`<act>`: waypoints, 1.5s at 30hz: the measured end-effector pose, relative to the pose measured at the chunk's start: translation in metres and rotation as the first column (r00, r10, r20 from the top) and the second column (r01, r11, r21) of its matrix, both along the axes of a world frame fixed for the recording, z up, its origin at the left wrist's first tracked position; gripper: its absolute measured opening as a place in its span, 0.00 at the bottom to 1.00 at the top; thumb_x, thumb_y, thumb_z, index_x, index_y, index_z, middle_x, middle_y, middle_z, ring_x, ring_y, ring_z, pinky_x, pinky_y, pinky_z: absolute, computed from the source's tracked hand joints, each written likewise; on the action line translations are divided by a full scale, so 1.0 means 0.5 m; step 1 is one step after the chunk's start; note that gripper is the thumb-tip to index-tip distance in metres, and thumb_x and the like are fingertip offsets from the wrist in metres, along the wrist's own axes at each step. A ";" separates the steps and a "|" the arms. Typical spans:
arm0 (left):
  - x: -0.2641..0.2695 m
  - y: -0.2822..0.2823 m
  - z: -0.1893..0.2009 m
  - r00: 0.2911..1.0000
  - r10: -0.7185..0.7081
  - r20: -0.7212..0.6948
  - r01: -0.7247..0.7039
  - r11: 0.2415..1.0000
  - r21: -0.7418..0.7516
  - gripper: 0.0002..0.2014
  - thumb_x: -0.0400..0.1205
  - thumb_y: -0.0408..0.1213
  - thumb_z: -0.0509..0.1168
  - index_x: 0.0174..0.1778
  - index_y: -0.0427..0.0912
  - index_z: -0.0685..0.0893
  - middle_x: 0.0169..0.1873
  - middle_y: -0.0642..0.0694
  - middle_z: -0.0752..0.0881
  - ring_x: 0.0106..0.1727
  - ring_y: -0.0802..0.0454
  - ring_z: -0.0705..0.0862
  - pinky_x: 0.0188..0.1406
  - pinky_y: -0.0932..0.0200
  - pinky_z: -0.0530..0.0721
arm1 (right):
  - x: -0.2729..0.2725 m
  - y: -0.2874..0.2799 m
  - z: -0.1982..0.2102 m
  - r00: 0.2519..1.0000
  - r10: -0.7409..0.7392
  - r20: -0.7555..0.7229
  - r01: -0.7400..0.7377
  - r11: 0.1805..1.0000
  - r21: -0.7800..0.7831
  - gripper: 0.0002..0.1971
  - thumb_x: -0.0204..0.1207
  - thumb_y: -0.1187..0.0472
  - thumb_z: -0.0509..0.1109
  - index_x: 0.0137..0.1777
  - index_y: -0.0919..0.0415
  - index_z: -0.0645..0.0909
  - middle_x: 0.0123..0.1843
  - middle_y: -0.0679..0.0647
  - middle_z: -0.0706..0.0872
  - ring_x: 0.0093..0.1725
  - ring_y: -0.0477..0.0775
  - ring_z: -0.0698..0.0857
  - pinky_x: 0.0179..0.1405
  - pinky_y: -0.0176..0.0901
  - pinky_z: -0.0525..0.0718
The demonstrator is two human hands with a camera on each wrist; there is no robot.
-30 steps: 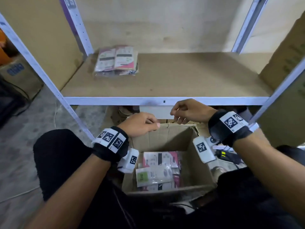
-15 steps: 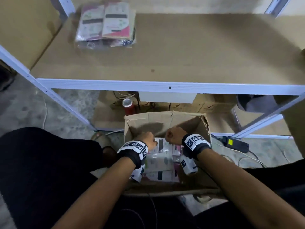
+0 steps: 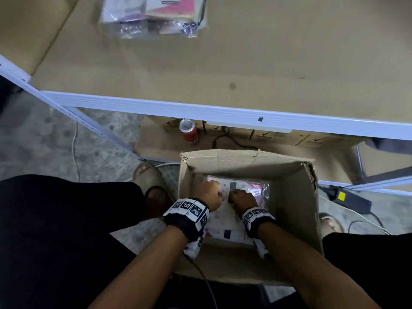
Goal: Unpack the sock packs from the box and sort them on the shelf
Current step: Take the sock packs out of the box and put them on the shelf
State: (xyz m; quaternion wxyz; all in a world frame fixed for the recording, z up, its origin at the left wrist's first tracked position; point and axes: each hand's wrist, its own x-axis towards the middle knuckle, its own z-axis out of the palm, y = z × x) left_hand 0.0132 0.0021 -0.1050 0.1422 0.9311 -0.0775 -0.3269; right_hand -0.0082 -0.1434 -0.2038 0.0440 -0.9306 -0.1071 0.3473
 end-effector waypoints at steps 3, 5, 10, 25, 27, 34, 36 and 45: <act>0.002 -0.002 0.001 1.000 0.019 0.000 -0.019 1.000 -0.016 0.13 0.84 0.39 0.60 0.51 0.35 0.87 0.53 0.36 0.89 0.58 0.38 0.85 0.57 0.48 0.84 | -0.011 -0.005 -0.010 1.000 0.030 -0.010 -0.030 0.999 -0.025 0.18 0.81 0.69 0.64 0.70 0.62 0.76 0.71 0.61 0.80 0.71 0.62 0.80 0.68 0.57 0.76; 0.003 -0.005 0.003 1.000 0.012 -0.002 -0.012 1.000 -0.004 0.13 0.84 0.39 0.60 0.51 0.36 0.87 0.54 0.37 0.88 0.59 0.38 0.85 0.58 0.49 0.83 | -0.011 -0.009 -0.013 0.999 0.038 -0.019 -0.039 0.999 -0.018 0.21 0.79 0.70 0.66 0.72 0.63 0.74 0.72 0.62 0.79 0.71 0.63 0.80 0.69 0.58 0.75; 0.001 -0.006 -0.001 1.000 0.026 -0.016 -0.026 1.000 -0.007 0.12 0.84 0.40 0.63 0.49 0.37 0.88 0.51 0.39 0.89 0.56 0.39 0.86 0.56 0.49 0.85 | -0.011 -0.010 -0.011 0.997 0.040 -0.062 -0.040 0.999 -0.003 0.24 0.76 0.71 0.71 0.73 0.66 0.74 0.70 0.65 0.76 0.66 0.67 0.82 0.64 0.58 0.82; -0.008 -0.002 -0.006 0.998 0.065 0.000 -0.065 0.998 -0.009 0.10 0.84 0.43 0.68 0.50 0.41 0.90 0.55 0.44 0.90 0.59 0.43 0.87 0.58 0.51 0.85 | 0.062 -0.100 0.016 0.955 -0.291 0.061 0.297 0.947 -0.123 0.25 0.77 0.61 0.72 0.74 0.56 0.74 0.75 0.57 0.78 0.79 0.62 0.70 0.79 0.62 0.62; -0.008 -0.003 -0.005 0.998 0.060 -0.005 -0.060 0.998 -0.003 0.10 0.84 0.42 0.67 0.51 0.41 0.90 0.56 0.44 0.90 0.60 0.42 0.86 0.59 0.50 0.85 | 0.057 -0.107 0.017 0.955 -0.295 0.043 0.298 0.941 -0.164 0.24 0.76 0.58 0.74 0.71 0.55 0.77 0.74 0.56 0.79 0.78 0.60 0.70 0.80 0.62 0.62; -0.010 -0.005 -0.006 0.999 0.043 -0.006 -0.043 0.999 0.028 0.10 0.84 0.41 0.65 0.53 0.41 0.89 0.56 0.43 0.90 0.60 0.41 0.87 0.60 0.48 0.85 | 0.049 -0.107 0.015 0.953 -0.304 0.010 0.300 0.935 -0.191 0.29 0.69 0.55 0.80 0.70 0.56 0.78 0.74 0.56 0.80 0.77 0.60 0.74 0.77 0.64 0.63; -0.013 -0.005 -0.009 0.999 0.035 -0.002 -0.035 0.999 0.039 0.11 0.84 0.42 0.65 0.53 0.42 0.89 0.56 0.43 0.90 0.59 0.42 0.88 0.60 0.48 0.86 | 0.045 -0.103 0.016 0.948 -0.317 0.029 0.317 0.934 -0.164 0.21 0.76 0.55 0.72 0.68 0.57 0.79 0.72 0.57 0.81 0.76 0.61 0.74 0.76 0.64 0.63; -0.014 -0.004 -0.020 1.000 0.011 -0.004 -0.011 0.998 0.068 0.10 0.84 0.38 0.63 0.53 0.39 0.88 0.56 0.41 0.89 0.59 0.40 0.87 0.59 0.46 0.86 | 0.046 -0.095 0.034 0.951 -0.309 -0.033 0.300 0.941 -0.158 0.20 0.80 0.51 0.68 0.70 0.56 0.78 0.73 0.58 0.79 0.75 0.62 0.75 0.76 0.66 0.66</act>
